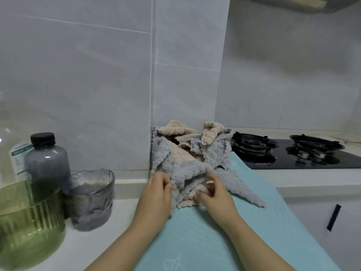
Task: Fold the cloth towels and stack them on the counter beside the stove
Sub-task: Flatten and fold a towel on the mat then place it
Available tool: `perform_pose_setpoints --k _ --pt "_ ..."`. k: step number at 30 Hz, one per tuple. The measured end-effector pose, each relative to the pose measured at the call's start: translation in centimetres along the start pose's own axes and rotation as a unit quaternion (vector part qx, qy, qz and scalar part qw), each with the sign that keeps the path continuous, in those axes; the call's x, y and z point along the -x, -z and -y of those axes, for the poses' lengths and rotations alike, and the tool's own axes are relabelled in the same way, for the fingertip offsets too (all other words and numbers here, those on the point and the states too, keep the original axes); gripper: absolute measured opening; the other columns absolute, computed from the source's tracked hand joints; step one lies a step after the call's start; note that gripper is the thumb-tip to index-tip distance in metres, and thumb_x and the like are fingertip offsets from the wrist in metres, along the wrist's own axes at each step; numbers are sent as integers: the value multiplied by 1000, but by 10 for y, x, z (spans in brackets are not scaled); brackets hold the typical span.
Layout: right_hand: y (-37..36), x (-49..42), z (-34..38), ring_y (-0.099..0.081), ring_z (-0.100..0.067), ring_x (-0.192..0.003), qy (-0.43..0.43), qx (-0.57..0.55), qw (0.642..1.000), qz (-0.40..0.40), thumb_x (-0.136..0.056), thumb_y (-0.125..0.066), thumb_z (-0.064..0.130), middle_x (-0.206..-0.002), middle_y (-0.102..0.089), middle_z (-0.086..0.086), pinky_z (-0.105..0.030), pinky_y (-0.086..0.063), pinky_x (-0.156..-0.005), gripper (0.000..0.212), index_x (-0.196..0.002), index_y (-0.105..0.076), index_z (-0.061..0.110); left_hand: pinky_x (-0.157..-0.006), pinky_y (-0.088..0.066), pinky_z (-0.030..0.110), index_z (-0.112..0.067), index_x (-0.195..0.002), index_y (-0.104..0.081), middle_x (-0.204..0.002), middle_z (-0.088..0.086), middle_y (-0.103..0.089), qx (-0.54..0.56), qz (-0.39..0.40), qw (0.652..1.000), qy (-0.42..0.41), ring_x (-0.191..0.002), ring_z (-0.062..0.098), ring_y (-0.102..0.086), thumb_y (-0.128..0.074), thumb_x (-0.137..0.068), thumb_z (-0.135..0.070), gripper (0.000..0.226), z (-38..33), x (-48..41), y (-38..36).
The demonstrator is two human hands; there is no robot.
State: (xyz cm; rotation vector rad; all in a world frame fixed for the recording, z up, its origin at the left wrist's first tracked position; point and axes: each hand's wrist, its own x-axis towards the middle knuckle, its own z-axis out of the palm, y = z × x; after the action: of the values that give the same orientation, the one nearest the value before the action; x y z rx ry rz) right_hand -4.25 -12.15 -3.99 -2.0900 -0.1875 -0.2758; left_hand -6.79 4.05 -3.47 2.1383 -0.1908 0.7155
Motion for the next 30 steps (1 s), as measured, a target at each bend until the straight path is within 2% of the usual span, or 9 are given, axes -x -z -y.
perform_pose_setpoints --k 2,6,11,15,17,20,24,27,30 --pt "1 1 0 -56 -5 -79 -8 -60 998 -26 -85 -61 11 -95 -59 1 -8 -41 -60 51 -129 -41 29 -54 -32 15 -27 -76 -42 -70 -8 -50 52 41 998 14 -64 6 -45 -49 -94 -12 24 -5 3 1" --pt "4 3 -4 -58 -15 -81 5 -140 987 -76 -85 -60 5 -95 -62 -10 -21 -47 -71 56 -130 -40 32 -49 -33 12 -18 -78 -53 -49 -15 -50 166 114 979 27 -46 1 -40 -58 -89 -11 14 -15 10 3" --pt "7 7 -6 -56 -11 -74 53 -159 986 -16 -88 -57 1 -81 -59 0 -19 -47 -72 64 -130 -39 45 -59 -40 26 -31 -101 -44 -70 -9 -50 35 -15 998 43 -65 8 -51 -62 -86 -28 23 -12 8 1" --pt "5 4 -6 -53 -1 -72 73 -131 988 38 -90 -54 4 -90 -57 10 -15 -44 -71 65 -130 -37 53 -80 -45 37 -21 -129 -39 -116 3 -49 -70 -116 983 122 -105 27 -52 -65 -81 -29 55 -3 -1 5" --pt "4 4 -7 -55 -1 -81 84 -104 989 61 -90 -53 7 -100 -56 13 -14 -44 -75 60 -124 -42 55 -86 -42 36 -17 -123 -48 -115 8 -50 -77 -80 978 178 -111 28 -48 -64 -81 -31 46 2 -4 2" --pt "3 4 -6 -60 -8 -90 78 -121 987 65 -91 -48 21 -99 -64 10 -15 -45 -76 31 -108 -60 44 -70 -37 32 -19 -82 -58 -92 8 -49 -65 -50 982 173 -93 27 -48 -61 -85 -31 12 -2 -5 1" --pt "7 5 -1 -55 -3 -76 100 -159 982 -22 -75 -45 50 -78 -62 16 -17 -40 -68 36 -84 -65 22 -67 -39 33 -9 -73 -54 -89 13 -53 152 -54 976 147 -80 27 -52 -65 -68 -30 24 -8 -5 5" --pt "14 7 2 -43 -13 -63 112 -215 963 -120 -71 -48 56 -66 -47 -3 -28 -33 -61 56 -70 -47 0 -65 -43 36 -7 -78 -50 -77 17 -57 404 -44 888 214 -69 26 -55 -62 -67 -9 16 -18 -7 8" --pt "23 3 -3 -39 -16 -62 30 -263 943 -200 -88 -59 35 -63 -41 -2 -32 -32 -63 37 -67 -43 9 -65 -45 37 -11 -84 -43 -83 18 -54 479 -66 832 272 -71 26 -53 -50 -80 8 20 -15 -12 8"
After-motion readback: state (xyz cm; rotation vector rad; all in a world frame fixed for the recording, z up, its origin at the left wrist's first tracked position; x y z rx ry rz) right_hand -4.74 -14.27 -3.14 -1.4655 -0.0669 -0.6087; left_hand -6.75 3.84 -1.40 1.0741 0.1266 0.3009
